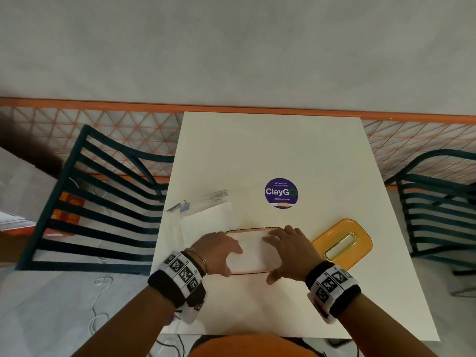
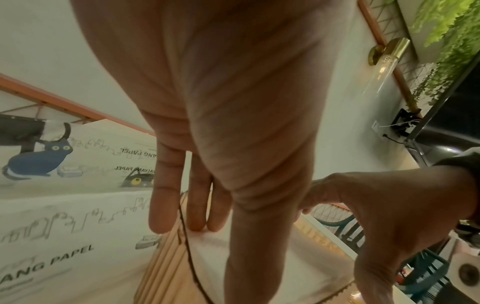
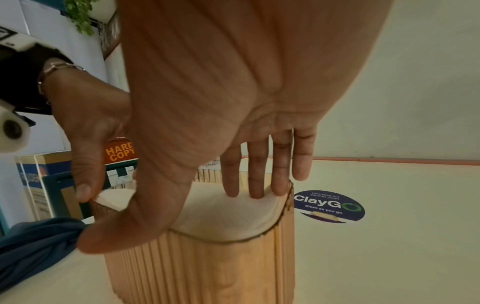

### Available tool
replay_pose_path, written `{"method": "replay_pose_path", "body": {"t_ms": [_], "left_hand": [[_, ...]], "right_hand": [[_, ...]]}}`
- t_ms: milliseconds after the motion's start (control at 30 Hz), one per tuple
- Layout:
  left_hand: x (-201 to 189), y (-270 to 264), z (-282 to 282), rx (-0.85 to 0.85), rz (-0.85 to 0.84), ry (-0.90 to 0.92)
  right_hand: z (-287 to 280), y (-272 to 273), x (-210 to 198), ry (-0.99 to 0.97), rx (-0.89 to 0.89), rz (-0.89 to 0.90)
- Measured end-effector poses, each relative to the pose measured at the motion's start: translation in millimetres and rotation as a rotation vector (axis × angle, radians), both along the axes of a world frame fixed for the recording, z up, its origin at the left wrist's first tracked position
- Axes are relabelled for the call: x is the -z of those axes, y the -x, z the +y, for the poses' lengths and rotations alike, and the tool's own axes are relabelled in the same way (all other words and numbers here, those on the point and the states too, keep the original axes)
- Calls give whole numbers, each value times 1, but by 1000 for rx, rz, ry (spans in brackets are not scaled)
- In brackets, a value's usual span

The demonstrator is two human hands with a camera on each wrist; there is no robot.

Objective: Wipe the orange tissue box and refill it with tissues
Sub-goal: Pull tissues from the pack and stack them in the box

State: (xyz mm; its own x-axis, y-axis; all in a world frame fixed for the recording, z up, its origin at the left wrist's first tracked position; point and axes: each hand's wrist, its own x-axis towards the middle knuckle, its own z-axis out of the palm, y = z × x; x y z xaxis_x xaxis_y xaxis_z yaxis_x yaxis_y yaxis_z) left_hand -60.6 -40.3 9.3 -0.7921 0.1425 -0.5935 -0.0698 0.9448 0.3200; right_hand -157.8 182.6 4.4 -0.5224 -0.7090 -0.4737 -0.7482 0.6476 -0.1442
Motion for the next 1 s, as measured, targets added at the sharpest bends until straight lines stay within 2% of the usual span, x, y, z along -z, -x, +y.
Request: {"method": "replay_pose_path", "body": {"t_ms": [133,300,400,533,700,800,1000], "left_hand": [[-2,3,-4,49,-9,26],[2,-2,2,110,93,65],[6,-3,11,92,179,67],[14,-2,22,50,256,-15],[12,6,30,-8,224,-38],[7,14,31,-38,141,-53],[3,26,34,-22,102,-32]], "right_hand": [[-5,1,-2,-22,13,-2],[-11,2,-6,-52,32,-14],[-15,2,-6,-70,34,-14],[-19,3,-8,-73,34,-12],[-18,5,-9,-79,-20,-5],[-20,9,-10,-109,-64,-13],[-23,18,-14,-105,-98,-24]]}}
